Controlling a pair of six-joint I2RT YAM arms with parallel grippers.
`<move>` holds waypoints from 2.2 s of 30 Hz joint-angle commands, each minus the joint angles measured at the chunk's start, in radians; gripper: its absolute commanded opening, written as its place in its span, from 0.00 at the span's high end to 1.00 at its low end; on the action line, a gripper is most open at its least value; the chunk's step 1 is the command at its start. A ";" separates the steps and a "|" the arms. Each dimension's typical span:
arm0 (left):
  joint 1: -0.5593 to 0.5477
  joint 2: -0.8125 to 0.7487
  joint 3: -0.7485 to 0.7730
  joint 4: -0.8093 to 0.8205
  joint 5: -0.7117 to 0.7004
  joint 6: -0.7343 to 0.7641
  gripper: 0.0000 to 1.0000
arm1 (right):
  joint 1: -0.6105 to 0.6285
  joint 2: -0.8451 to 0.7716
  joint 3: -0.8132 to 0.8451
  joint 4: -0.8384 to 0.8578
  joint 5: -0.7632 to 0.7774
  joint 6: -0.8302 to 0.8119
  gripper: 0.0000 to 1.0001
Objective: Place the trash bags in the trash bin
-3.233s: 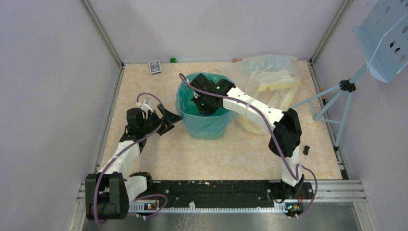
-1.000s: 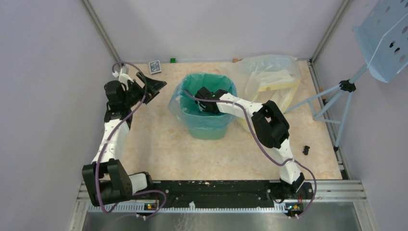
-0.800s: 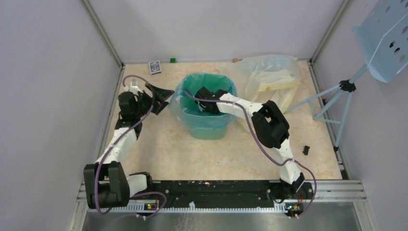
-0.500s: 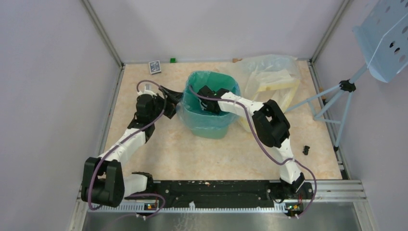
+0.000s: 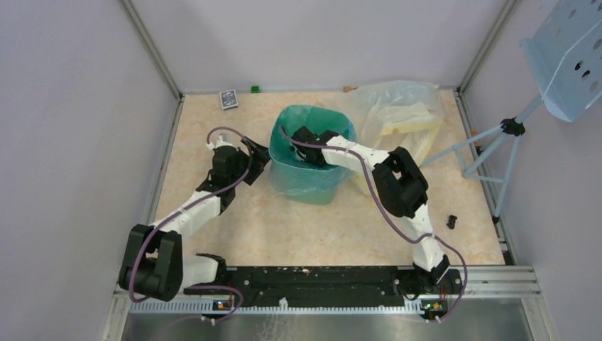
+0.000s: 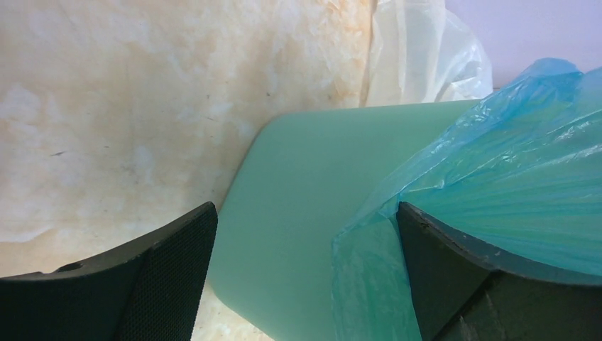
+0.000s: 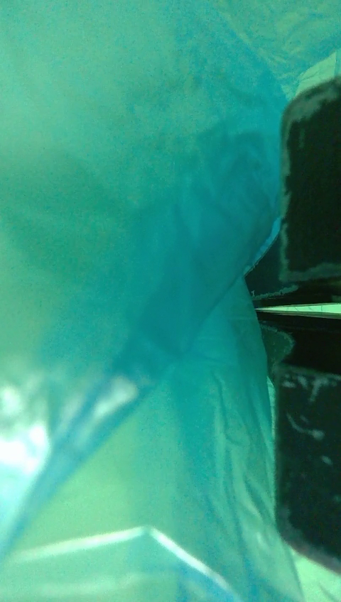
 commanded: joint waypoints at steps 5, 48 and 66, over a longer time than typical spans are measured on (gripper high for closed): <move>0.201 -0.172 0.078 -0.308 0.061 0.124 0.01 | 0.008 -0.110 0.006 0.013 0.053 0.005 1.00; 0.559 -0.189 0.192 -0.432 0.613 0.009 0.01 | 0.007 -0.287 -0.103 0.045 0.032 0.041 0.99; 0.265 -0.052 0.178 -0.287 0.384 -0.024 0.01 | 0.007 -0.359 -0.089 0.022 0.037 0.045 0.78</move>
